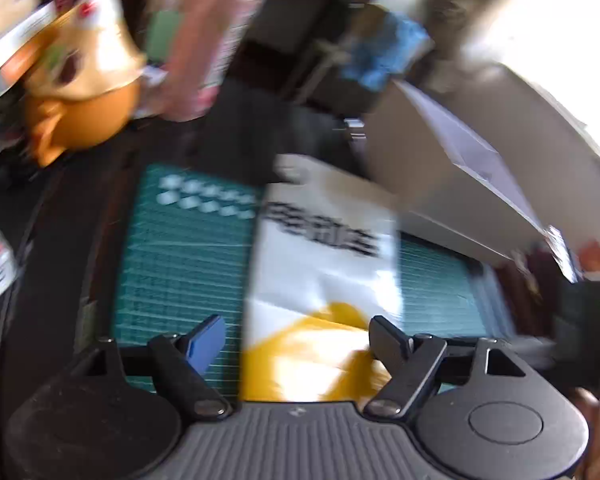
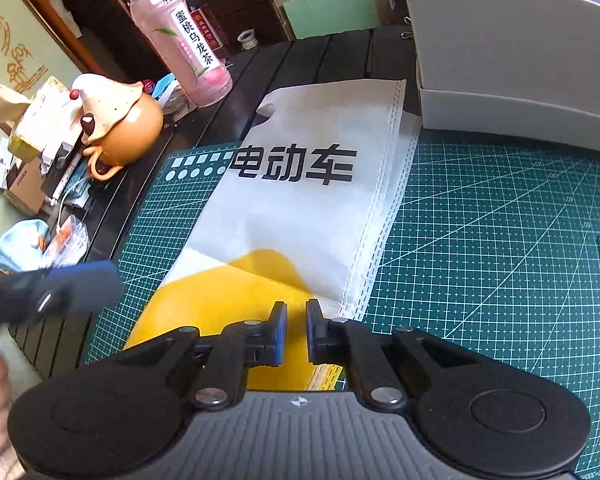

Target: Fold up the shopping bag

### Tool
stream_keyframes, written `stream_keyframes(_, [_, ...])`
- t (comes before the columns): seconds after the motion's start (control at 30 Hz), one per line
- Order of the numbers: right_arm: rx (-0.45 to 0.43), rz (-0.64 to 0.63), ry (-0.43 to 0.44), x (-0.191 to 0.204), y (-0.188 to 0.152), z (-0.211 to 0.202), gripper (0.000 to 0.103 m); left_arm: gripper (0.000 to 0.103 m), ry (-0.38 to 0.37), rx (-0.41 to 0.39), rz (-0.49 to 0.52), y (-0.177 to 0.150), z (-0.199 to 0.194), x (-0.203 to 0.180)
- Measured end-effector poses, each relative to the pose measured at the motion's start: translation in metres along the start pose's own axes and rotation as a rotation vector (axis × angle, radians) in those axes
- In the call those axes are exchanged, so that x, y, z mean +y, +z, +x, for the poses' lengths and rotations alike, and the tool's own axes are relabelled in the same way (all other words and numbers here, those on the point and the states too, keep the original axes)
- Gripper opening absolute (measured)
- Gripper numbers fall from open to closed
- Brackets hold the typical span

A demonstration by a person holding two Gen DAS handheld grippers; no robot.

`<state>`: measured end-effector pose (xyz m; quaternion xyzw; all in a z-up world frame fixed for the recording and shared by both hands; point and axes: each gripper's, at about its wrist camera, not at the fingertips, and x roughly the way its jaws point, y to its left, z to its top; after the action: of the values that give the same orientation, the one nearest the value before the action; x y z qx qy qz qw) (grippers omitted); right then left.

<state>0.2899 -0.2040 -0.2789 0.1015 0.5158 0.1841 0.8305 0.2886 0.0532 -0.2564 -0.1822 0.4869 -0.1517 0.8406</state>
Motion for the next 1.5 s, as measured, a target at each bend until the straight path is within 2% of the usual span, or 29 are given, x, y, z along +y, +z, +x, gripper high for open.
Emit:
stream_keyframes(0.07, [0.003, -0.004, -0.004, 0.001, 0.002, -0.001, 0.009, 0.064, -0.015, 0.050, -0.036, -0.001, 0.007, 0.009])
stream_keyframes(0.13, [0.007, -0.004, -0.005, 0.001, 0.003, -0.001, 0.009, 0.058, -0.046, 0.096, -0.052, -0.003, 0.011, 0.011])
stream_keyframes(0.4, [0.014, 0.011, 0.005, -0.001, 0.005, -0.001, 0.009, 0.055, -0.048, 0.187, 0.024, -0.021, 0.013, -0.003])
stream_keyframes(0.47, [0.014, 0.002, -0.001, 0.000, 0.004, -0.001, 0.009, 0.046, -0.037, 0.206, 0.040, -0.024, 0.012, -0.006])
stream_keyframes(0.53, [0.014, -0.013, -0.009, 0.003, 0.003, -0.002, 0.009, 0.041, -0.032, 0.224, 0.048, -0.027, 0.011, -0.007])
stream_keyframes(0.67, [0.026, -0.042, -0.016, 0.009, 0.002, -0.002, 0.010, 0.041, -0.028, 0.250, 0.054, -0.027, 0.008, -0.006])
stream_keyframes(0.73, [0.035, -0.063, -0.013, 0.011, 0.001, -0.002, 0.010, 0.042, -0.009, 0.243, 0.071, -0.023, 0.006, -0.007])
stream_keyframes(0.93, [0.048, -0.104, -0.009, 0.014, 0.001, -0.002, 0.010, 0.043, 0.029, 0.146, 0.128, -0.001, 0.011, -0.016])
stream_keyframes(1.07, [0.060, -0.137, -0.013, 0.017, 0.003, -0.001, 0.010, 0.041, 0.054, 0.081, 0.165, 0.014, 0.014, -0.023])
stream_keyframes(1.1, [0.063, -0.147, -0.016, 0.018, 0.003, -0.001, 0.010, 0.037, 0.060, 0.065, 0.175, 0.018, 0.015, -0.025])
stream_keyframes(1.17, [0.069, -0.163, -0.025, 0.020, 0.004, 0.000, 0.010, 0.018, 0.072, 0.032, 0.193, 0.026, 0.016, -0.028])
stream_keyframes(1.2, [0.069, -0.166, -0.027, 0.021, 0.004, 0.000, 0.010, 0.018, 0.078, 0.024, 0.201, 0.028, 0.018, -0.029])
stream_keyframes(1.4, [0.074, -0.197, -0.037, 0.026, 0.003, 0.001, 0.015, 0.018, 0.102, 0.050, 0.235, 0.022, 0.039, -0.030])
stream_keyframes(1.5, [0.080, -0.222, -0.044, 0.032, 0.003, 0.002, 0.021, 0.019, 0.114, 0.064, 0.252, 0.018, 0.049, -0.031])
